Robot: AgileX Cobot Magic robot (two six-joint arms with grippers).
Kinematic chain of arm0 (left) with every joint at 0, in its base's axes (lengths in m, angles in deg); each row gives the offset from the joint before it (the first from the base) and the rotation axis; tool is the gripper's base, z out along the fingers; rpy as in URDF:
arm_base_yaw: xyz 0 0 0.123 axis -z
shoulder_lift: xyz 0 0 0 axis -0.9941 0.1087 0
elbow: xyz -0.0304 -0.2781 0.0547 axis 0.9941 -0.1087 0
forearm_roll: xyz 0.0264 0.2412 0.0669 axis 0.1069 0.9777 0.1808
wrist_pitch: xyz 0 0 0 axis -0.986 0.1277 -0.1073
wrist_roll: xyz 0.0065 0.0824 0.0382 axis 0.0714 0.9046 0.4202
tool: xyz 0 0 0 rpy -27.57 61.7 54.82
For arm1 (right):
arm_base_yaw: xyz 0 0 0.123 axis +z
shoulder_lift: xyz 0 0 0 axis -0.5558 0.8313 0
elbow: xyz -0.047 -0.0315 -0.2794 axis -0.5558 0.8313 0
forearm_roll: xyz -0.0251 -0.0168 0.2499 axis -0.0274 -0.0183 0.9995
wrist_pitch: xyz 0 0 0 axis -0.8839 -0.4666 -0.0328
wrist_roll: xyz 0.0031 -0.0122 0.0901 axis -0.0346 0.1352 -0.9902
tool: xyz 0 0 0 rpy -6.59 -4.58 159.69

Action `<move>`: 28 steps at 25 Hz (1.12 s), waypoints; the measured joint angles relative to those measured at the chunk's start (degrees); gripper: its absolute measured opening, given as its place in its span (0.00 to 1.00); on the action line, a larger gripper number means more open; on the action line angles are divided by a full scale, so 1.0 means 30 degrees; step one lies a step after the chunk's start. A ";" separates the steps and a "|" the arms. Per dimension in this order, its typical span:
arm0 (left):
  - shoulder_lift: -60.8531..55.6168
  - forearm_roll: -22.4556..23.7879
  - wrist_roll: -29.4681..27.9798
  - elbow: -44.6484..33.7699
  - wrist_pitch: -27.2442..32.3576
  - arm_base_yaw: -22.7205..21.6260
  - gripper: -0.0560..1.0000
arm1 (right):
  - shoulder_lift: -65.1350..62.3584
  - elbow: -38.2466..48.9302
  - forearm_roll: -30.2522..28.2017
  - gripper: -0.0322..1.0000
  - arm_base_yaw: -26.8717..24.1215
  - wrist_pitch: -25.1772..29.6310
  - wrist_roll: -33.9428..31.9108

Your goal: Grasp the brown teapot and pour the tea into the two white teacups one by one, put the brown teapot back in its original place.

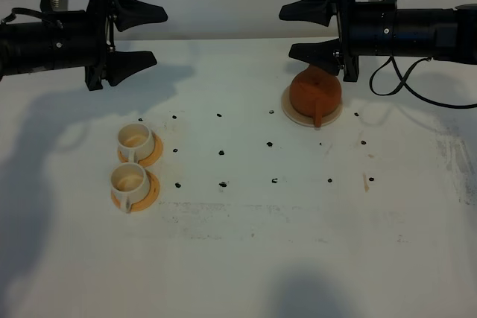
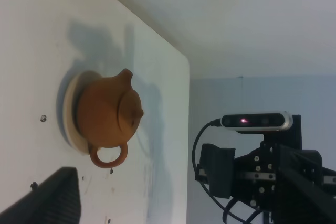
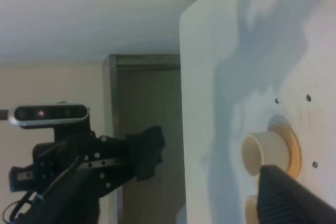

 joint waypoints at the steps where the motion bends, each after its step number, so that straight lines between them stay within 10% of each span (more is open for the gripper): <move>1: 0.0000 0.0000 0.0000 0.0000 0.0000 0.0000 0.72 | 0.0000 0.0000 0.0000 0.62 0.0000 0.0000 0.0000; 17: 0.0000 -0.0034 0.0231 0.0000 0.0221 0.0000 0.72 | 0.0000 0.0000 0.0000 0.62 0.0000 0.0000 0.0682; 28: -0.0482 0.2206 0.5417 0.1168 0.0739 -0.0018 0.64 | -0.0525 0.0000 -0.1234 0.60 0.0000 -0.1806 0.3891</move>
